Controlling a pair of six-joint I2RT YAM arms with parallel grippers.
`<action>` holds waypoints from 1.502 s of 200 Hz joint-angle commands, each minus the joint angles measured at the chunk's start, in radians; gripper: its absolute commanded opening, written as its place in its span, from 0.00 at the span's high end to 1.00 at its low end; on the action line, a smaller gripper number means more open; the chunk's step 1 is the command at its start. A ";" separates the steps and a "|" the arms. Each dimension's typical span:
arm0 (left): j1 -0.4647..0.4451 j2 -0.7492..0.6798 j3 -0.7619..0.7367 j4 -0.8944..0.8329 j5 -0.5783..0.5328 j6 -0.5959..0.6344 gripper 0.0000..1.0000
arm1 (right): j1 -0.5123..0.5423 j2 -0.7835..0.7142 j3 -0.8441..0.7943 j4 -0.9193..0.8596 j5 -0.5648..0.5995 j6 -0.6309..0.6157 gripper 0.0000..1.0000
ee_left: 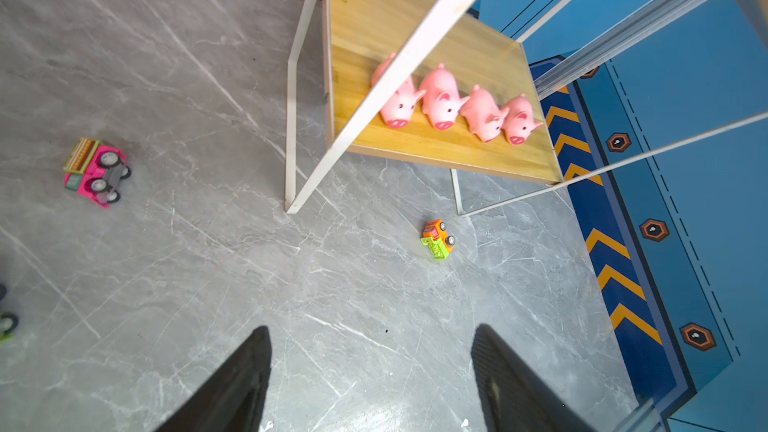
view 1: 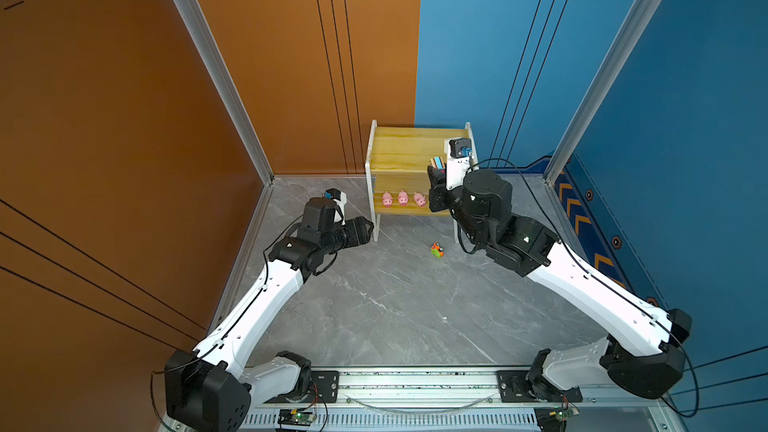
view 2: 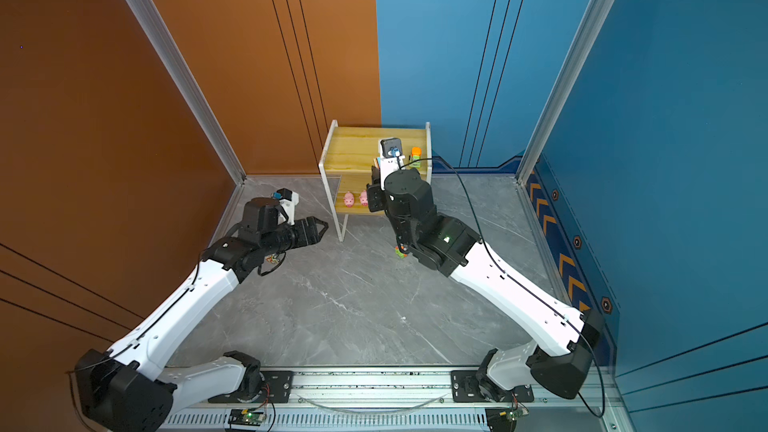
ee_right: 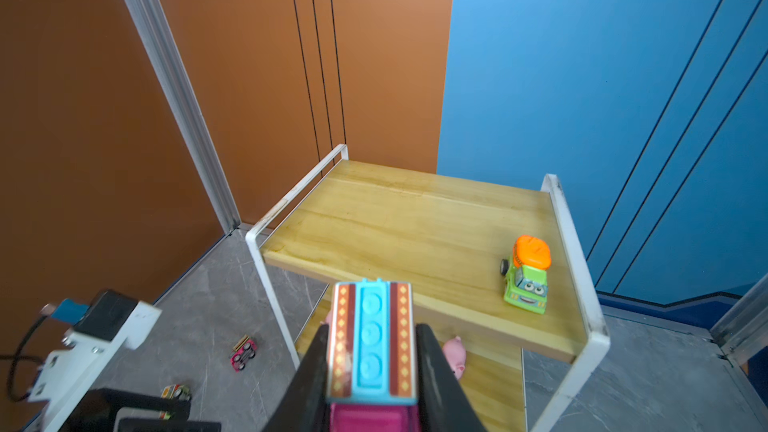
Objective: Place and organize the plastic toys onto the shelf
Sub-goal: 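Lift the bus and carry it over the top shelf tier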
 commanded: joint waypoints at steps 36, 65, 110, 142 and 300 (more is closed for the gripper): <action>-0.070 -0.028 -0.007 -0.034 -0.069 0.092 0.22 | -0.093 0.221 0.277 -0.225 0.038 0.036 0.83; -0.080 -0.022 -0.015 -0.033 -0.057 0.094 0.23 | -0.134 0.287 0.353 -0.281 0.004 0.076 0.83; -0.084 -0.022 -0.046 -0.027 -0.050 0.095 0.22 | -0.200 0.334 0.379 -0.319 -0.049 0.120 0.82; -0.084 -0.013 -0.046 -0.020 -0.042 0.088 0.22 | -0.219 0.345 0.381 -0.324 -0.071 0.135 0.82; -0.076 -0.004 -0.046 -0.010 -0.023 0.086 0.22 | -0.244 0.417 0.425 -0.354 -0.083 0.158 0.77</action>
